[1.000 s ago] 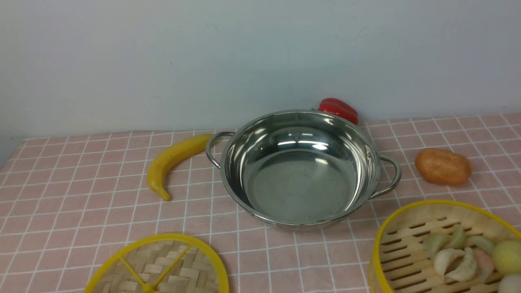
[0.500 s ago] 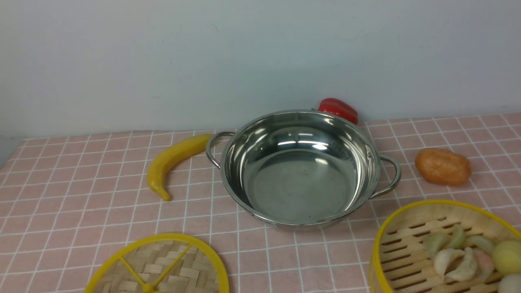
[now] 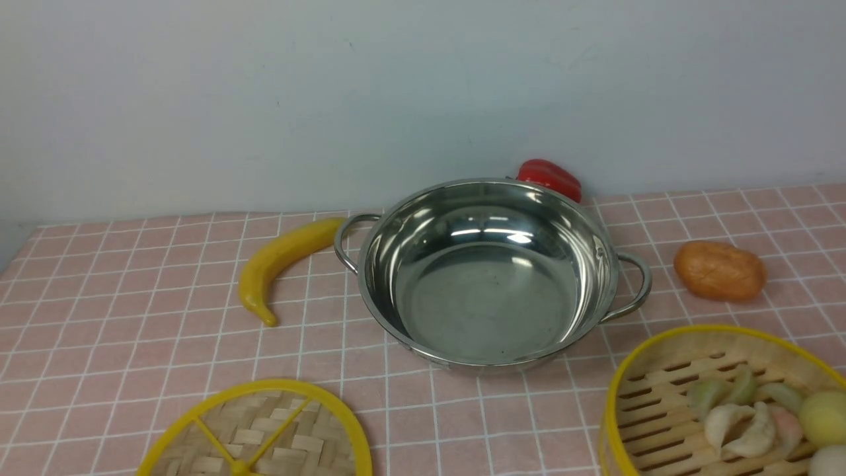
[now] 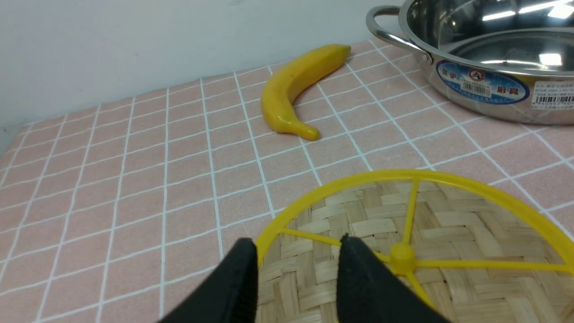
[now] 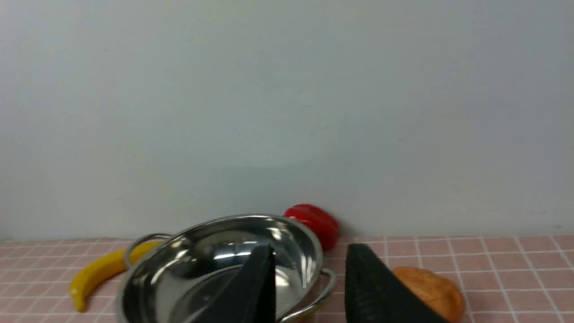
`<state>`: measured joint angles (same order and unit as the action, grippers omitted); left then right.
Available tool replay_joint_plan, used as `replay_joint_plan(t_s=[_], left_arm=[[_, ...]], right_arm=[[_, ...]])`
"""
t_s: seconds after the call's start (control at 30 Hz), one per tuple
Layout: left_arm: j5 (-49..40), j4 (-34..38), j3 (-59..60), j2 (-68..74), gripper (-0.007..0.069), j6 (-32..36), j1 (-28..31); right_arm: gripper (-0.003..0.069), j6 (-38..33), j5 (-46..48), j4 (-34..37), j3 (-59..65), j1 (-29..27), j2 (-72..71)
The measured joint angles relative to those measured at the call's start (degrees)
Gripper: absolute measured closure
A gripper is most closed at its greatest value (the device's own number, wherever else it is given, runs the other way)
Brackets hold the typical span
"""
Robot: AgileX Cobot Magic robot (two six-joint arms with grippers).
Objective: Place the steamer in the pot on the pink tablecloth, and put the lid on the steamer.
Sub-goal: 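Reach for and grasp the rim of the bamboo steamer holding the buns with the right gripper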
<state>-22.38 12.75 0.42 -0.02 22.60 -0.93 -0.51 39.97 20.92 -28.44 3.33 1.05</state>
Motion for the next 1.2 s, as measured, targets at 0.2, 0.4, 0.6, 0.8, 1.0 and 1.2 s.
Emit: replay_joint_plan(t_s=[0.2,0.4,0.6,0.8,1.0,1.2], left_arm=[[0.0,0.0,0.0,0.0,0.0382,0.0,0.0],[0.0,0.0,0.0,0.0,0.0382,0.0,0.0],[0.0,0.0,0.0,0.0,0.0382,0.0,0.0],[0.0,0.0,0.0,0.0,0.0382,0.0,0.0],[0.0,0.0,0.0,0.0,0.0382,0.0,0.0],[0.0,0.0,0.0,0.0,0.0382,0.0,0.0]], right_arm=[[0.0419,0.1,3.2,11.3,-3.0,0.0,0.3],[0.0419,-2.3,17.7,15.1,-3.2,0.0,5.8],[0.0419,-23.9,28.5,14.8,-3.2,0.0,18.8],[0.0419,-36.7,26.1,17.0,-3.2,0.0,31.2],[0.0419,-41.3,19.9,20.1,-4.4,4.0,45.1],[0.0419,-38.2,18.0,11.9,-11.7,12.5,60.4]])
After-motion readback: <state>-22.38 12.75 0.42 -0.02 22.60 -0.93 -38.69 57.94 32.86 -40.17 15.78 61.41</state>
